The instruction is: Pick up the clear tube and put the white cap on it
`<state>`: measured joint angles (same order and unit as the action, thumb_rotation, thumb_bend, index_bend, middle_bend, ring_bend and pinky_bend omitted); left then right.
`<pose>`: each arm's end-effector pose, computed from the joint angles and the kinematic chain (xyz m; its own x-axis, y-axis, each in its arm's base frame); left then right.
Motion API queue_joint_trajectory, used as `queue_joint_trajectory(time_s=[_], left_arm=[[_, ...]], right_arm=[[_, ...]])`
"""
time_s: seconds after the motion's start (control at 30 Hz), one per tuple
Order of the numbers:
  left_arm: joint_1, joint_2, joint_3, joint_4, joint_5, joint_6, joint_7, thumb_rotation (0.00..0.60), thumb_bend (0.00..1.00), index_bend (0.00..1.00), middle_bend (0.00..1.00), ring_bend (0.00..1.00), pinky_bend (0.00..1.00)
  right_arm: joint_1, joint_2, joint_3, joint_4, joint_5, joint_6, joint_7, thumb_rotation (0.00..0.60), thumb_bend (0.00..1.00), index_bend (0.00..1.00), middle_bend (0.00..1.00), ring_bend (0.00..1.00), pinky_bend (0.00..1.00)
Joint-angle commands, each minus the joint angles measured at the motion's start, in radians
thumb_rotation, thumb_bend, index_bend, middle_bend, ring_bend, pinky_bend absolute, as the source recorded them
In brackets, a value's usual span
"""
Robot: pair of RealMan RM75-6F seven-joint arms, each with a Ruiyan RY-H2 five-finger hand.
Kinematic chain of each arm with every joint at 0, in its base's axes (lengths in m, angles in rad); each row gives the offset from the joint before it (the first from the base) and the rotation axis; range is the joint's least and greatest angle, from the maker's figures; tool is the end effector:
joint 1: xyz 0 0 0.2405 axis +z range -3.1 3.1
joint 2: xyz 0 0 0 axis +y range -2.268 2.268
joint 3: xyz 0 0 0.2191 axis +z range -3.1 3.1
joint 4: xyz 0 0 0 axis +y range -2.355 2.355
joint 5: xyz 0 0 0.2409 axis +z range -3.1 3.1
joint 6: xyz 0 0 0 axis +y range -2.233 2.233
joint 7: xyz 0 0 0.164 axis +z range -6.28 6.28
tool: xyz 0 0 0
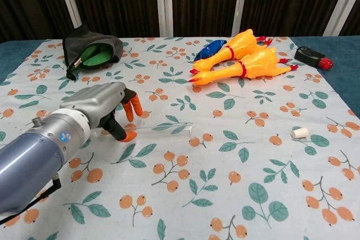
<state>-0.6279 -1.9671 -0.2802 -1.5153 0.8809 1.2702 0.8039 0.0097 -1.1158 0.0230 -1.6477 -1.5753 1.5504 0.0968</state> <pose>-0.0609 0.2846 -0.1092 0.3436 0.2649 0.9010 0.9391 -0.1051 -0.3272 -0.2829 -0.1723 0.1130 0.2777 0.0046 0.9607 -0.9605 -0.0158 0.2777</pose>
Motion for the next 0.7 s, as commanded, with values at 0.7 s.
queue_joint_trajectory(time_s=[0.7], left_arm=[[-0.036,-0.048,-0.046,0.014,-0.136,0.015,0.058,0.600,0.43,0.46,0.44,0.00,0.00]], right_arm=[[-0.002,0.004,-0.002,-0.029,0.016,-0.015,0.012,0.600,0.27,0.00,0.00,0.00,0.00]])
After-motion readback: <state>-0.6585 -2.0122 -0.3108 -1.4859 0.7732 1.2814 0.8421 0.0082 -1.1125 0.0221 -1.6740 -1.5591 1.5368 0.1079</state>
